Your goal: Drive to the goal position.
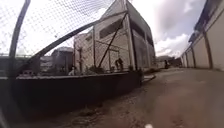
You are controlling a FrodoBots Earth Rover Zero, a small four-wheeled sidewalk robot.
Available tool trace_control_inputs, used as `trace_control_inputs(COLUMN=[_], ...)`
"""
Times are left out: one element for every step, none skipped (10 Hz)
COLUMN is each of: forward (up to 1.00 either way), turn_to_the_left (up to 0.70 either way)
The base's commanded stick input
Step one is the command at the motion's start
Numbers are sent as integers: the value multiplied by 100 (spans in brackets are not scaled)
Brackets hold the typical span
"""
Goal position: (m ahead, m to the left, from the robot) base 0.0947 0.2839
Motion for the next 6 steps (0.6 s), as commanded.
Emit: trace_control_inputs(forward=[0, 0, 0, 0, 0, 0], turn_to_the_left=[0, 0, 0, 0, 0, -23])
